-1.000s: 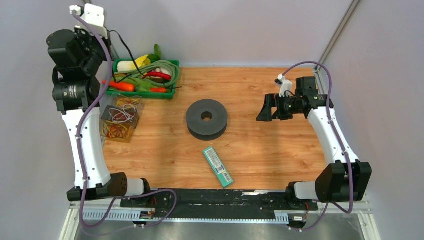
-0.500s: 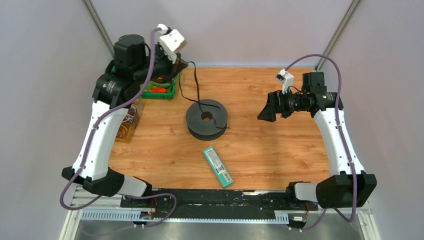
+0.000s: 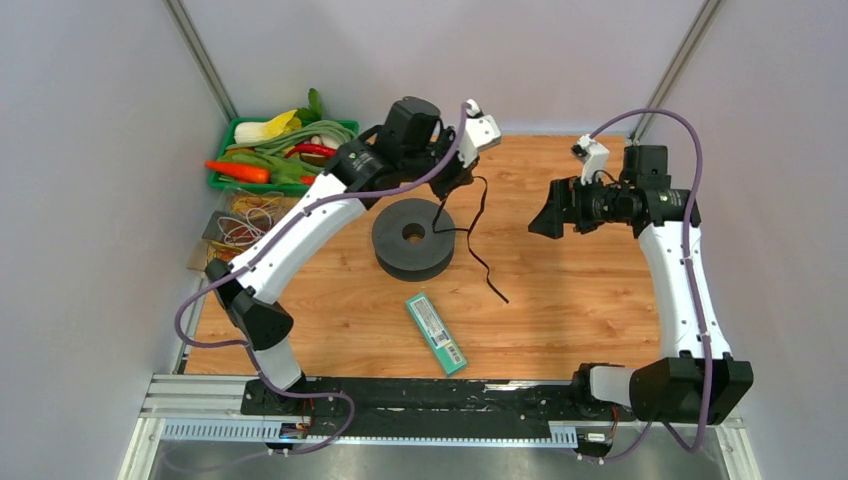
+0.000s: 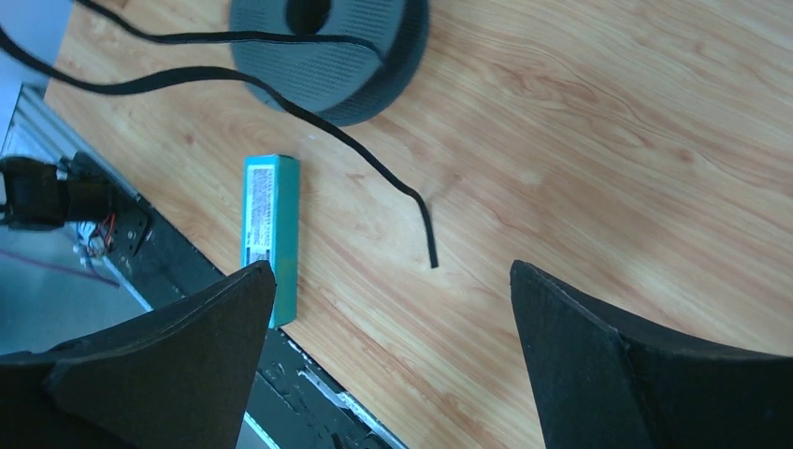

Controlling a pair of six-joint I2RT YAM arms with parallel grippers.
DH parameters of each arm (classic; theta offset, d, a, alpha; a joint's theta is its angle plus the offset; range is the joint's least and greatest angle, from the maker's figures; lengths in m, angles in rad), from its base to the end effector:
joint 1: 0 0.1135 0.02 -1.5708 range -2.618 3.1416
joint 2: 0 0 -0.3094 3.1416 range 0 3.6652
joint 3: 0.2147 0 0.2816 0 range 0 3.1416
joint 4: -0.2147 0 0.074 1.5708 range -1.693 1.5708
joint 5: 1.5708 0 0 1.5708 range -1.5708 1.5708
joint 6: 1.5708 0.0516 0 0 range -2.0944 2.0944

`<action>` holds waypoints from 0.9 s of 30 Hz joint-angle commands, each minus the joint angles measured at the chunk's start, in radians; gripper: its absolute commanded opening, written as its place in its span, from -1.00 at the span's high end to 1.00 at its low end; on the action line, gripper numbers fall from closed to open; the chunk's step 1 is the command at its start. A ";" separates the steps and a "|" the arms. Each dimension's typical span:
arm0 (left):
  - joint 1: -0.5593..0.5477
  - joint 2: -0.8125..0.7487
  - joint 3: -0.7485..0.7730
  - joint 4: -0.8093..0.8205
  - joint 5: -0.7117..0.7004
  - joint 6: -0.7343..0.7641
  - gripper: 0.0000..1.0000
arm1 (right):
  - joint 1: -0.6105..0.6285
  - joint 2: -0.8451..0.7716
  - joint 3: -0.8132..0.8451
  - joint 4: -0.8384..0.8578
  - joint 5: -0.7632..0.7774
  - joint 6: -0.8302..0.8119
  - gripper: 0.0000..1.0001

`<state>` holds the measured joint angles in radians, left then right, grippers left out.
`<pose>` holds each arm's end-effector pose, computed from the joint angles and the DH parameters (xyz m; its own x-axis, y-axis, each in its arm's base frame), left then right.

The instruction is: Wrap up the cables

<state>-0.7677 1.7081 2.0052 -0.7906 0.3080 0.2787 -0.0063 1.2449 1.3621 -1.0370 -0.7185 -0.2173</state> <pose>0.2887 -0.3004 0.4996 -0.0928 0.4539 -0.8862 0.9147 0.3904 0.1042 0.2558 0.0324 0.4086 -0.6918 -0.1579 -0.7046 -0.5564 0.7386 0.3807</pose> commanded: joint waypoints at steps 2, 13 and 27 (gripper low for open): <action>-0.065 0.073 0.095 0.091 -0.141 0.033 1.00 | -0.164 0.076 0.046 -0.021 0.018 0.042 -1.00; -0.225 0.195 -0.157 0.301 -0.078 0.068 1.00 | -0.304 0.321 0.143 -0.094 -0.015 -0.005 -1.00; -0.232 0.076 -0.370 0.076 0.258 0.455 -0.02 | -0.183 0.524 0.169 -0.115 0.036 -0.042 -0.96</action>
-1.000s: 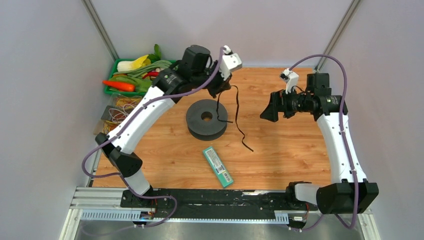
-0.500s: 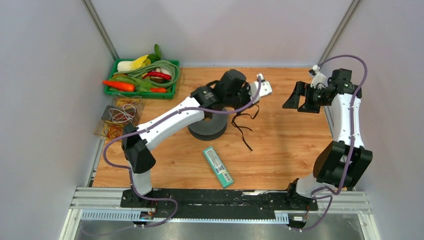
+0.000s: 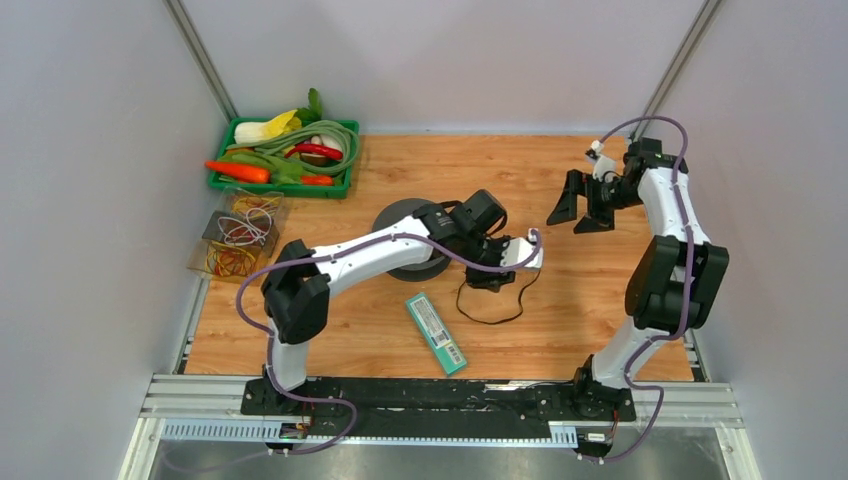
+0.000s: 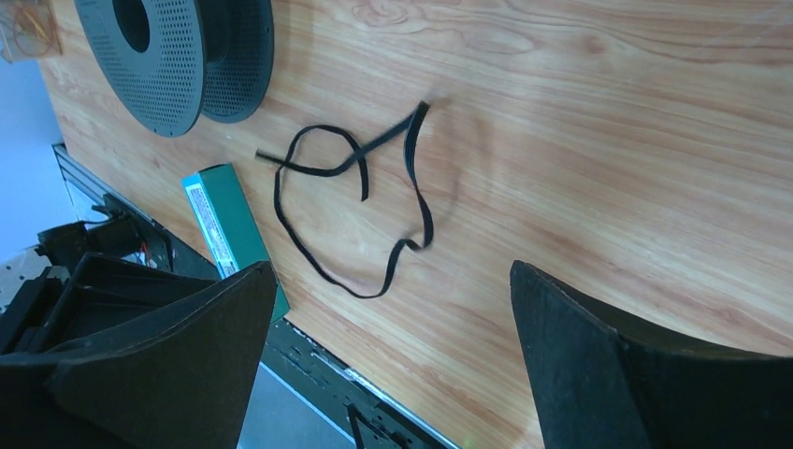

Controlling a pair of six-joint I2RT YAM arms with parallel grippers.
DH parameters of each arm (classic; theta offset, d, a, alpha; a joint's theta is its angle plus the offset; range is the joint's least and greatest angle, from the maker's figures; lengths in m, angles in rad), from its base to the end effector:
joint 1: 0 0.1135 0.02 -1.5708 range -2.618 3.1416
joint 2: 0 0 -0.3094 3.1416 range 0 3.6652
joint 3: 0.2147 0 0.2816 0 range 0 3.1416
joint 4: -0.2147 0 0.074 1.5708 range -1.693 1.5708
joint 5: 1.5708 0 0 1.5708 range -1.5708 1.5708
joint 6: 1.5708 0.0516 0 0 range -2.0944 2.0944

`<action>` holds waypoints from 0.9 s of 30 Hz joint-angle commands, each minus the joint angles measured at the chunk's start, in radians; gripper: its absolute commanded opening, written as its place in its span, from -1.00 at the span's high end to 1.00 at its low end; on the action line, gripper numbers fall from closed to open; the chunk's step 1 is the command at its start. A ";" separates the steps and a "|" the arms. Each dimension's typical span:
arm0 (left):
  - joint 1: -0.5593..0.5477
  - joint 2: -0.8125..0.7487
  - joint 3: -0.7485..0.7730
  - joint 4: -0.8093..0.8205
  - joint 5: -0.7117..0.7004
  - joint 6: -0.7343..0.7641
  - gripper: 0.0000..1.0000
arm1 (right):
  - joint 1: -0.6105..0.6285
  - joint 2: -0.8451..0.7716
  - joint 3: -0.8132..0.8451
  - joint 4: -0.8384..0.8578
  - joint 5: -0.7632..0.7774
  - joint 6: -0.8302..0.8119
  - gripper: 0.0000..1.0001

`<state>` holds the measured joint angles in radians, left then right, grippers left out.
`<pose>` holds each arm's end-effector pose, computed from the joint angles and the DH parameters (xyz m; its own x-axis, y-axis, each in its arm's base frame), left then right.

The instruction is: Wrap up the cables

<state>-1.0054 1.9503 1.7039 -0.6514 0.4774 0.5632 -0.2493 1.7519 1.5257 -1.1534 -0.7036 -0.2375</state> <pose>0.2429 -0.4271 0.2983 0.1281 0.6832 -0.7189 0.9875 -0.1547 0.0290 0.3754 -0.0611 0.3033 -0.9409 0.0545 -0.3341 -0.1568 0.8047 0.5726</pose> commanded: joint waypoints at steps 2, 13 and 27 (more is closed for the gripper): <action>0.046 -0.217 -0.093 -0.063 0.082 0.139 -0.17 | 0.094 0.020 0.014 -0.002 0.042 -0.026 -0.93; 0.533 -0.367 -0.130 0.195 0.356 -0.486 -0.20 | 0.409 0.044 0.001 0.112 0.249 -0.120 -0.26; 0.717 -0.613 -0.282 0.205 0.152 -0.482 -0.17 | 0.616 0.211 -0.033 0.199 0.398 -0.177 -0.03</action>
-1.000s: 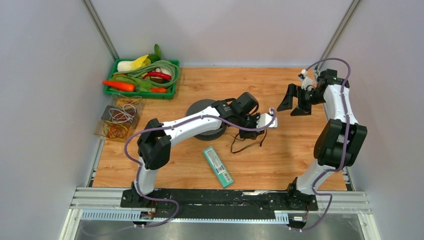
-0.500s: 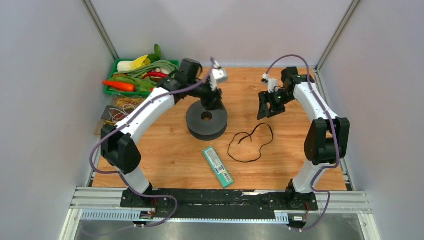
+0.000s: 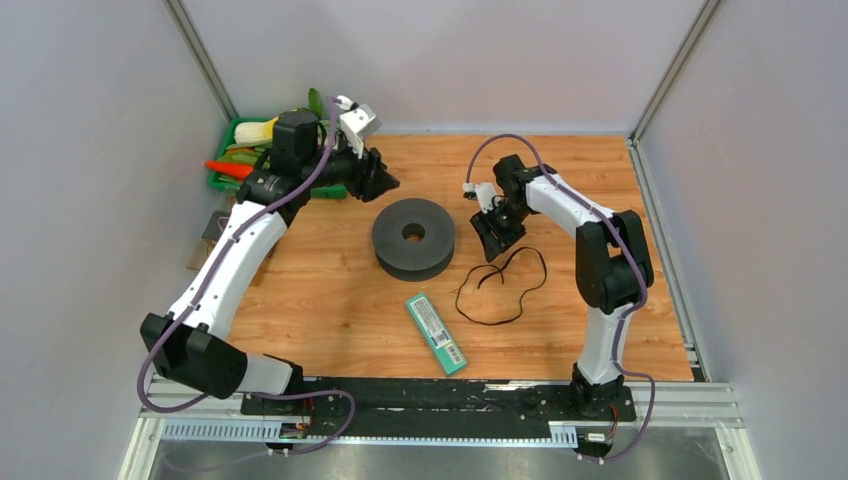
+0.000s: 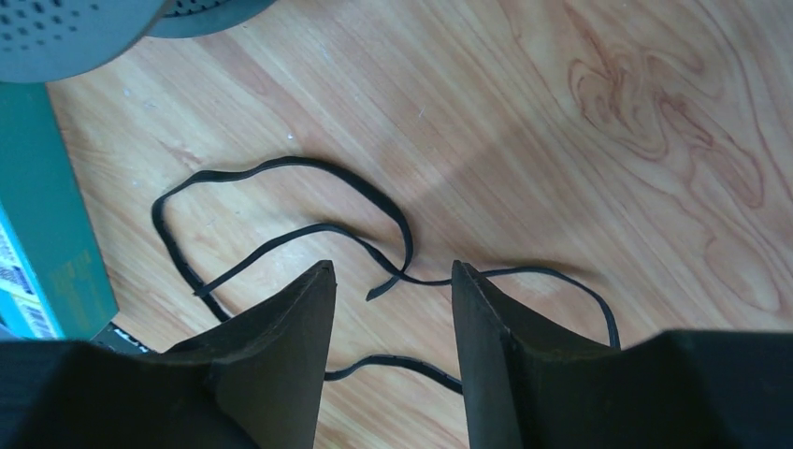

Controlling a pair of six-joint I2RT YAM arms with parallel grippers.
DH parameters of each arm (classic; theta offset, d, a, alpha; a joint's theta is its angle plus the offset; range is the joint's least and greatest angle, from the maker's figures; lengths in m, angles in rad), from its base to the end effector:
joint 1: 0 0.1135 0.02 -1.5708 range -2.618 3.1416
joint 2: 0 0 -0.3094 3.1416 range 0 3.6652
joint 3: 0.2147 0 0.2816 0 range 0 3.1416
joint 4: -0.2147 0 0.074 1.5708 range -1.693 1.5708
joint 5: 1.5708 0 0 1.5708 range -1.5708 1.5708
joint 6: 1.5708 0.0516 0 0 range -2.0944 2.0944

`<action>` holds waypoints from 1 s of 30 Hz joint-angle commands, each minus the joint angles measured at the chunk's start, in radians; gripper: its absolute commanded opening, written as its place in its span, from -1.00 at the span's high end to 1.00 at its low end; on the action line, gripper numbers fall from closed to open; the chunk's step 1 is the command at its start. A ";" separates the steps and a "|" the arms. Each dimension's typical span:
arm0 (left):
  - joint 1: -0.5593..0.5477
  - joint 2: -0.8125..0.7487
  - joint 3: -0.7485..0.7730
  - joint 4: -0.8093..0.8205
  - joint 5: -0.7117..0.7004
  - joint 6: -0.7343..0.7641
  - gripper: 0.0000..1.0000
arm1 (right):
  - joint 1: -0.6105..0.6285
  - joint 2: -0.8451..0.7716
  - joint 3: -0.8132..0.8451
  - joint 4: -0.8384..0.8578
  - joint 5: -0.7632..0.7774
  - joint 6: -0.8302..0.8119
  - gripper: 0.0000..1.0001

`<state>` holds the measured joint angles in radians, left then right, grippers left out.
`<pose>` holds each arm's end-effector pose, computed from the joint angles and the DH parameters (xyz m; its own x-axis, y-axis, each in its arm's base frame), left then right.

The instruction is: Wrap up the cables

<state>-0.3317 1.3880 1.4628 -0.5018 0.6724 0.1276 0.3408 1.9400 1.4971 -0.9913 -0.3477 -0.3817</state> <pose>0.3089 -0.1404 0.4508 -0.2877 0.2044 -0.9356 0.8342 0.5334 -0.1400 0.3925 0.1578 0.2170 -0.7332 -0.6316 -0.2521 -0.6800 0.6846 0.2625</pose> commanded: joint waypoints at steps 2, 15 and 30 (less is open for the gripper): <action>0.060 -0.075 -0.059 0.062 -0.059 -0.048 -0.16 | 0.041 0.031 -0.027 0.046 0.049 -0.039 0.01; 0.089 -0.158 -0.139 0.095 -0.157 -0.071 -0.16 | 0.087 0.062 -0.113 0.201 0.205 -0.036 0.75; 0.092 -0.072 -0.072 0.062 -0.088 -0.143 -0.38 | 0.032 -0.389 -0.043 0.200 0.107 -0.118 0.99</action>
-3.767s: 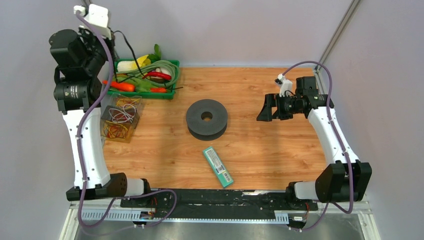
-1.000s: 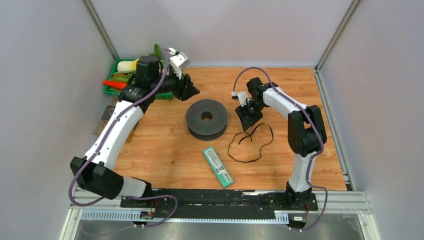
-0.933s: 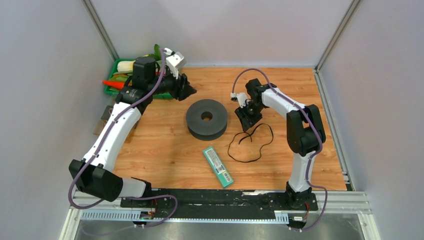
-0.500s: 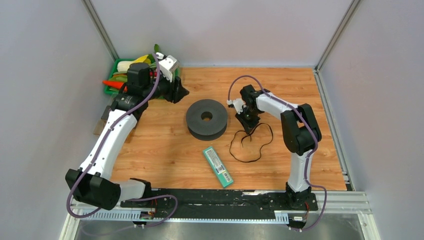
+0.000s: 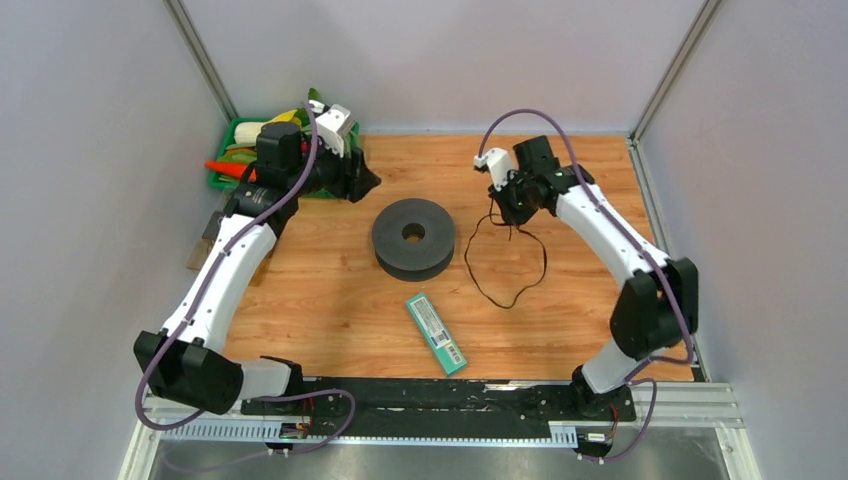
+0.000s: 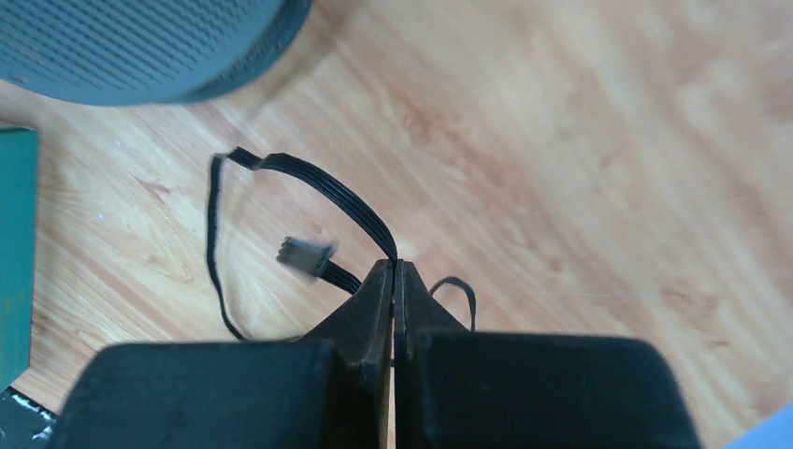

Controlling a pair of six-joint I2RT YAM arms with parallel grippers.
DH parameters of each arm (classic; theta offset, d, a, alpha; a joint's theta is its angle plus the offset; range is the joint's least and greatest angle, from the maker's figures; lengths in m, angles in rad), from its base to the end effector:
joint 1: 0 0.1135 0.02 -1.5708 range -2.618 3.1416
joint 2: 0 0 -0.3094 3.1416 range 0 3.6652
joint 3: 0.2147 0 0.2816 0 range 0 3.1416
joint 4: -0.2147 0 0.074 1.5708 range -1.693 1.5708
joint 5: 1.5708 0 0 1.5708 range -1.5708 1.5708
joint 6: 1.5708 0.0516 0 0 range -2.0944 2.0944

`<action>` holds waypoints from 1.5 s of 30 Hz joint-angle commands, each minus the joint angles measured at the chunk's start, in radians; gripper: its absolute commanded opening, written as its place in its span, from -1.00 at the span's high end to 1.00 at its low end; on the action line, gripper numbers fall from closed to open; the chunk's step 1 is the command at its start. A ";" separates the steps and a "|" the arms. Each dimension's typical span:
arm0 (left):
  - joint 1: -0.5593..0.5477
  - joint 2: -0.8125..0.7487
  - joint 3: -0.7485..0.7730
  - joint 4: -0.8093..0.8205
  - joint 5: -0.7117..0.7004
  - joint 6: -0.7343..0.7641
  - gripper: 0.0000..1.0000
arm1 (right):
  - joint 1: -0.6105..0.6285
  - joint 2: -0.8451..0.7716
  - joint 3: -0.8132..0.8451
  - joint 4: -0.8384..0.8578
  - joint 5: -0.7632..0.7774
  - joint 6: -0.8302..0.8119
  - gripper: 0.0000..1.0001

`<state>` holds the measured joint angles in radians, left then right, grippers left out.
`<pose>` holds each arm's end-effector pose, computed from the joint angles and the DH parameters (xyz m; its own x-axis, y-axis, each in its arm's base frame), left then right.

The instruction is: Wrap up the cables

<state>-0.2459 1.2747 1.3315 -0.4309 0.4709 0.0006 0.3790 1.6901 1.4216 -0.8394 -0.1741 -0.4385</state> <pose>0.2976 -0.0988 0.4411 -0.3541 0.0894 -0.9309 0.6268 0.7615 -0.1652 0.3625 0.1540 0.2939 -0.5674 -0.6761 -0.4701 -0.7479 0.6620 -0.0493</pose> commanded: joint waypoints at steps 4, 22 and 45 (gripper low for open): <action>0.007 0.078 0.078 0.053 0.259 -0.054 -0.38 | -0.008 -0.277 -0.042 0.155 -0.073 -0.114 1.00; -0.317 0.460 0.428 0.238 0.417 -0.346 -0.30 | 0.000 -0.694 -0.355 0.476 -0.139 -0.359 0.99; -0.441 0.572 0.390 0.414 0.515 -0.491 0.86 | 0.004 -0.731 -0.363 0.522 -0.269 -0.255 0.99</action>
<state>-0.6804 1.8603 1.7386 -0.1024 0.9504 -0.4767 0.3782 0.9543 1.0439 -0.3923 -0.4049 -0.7570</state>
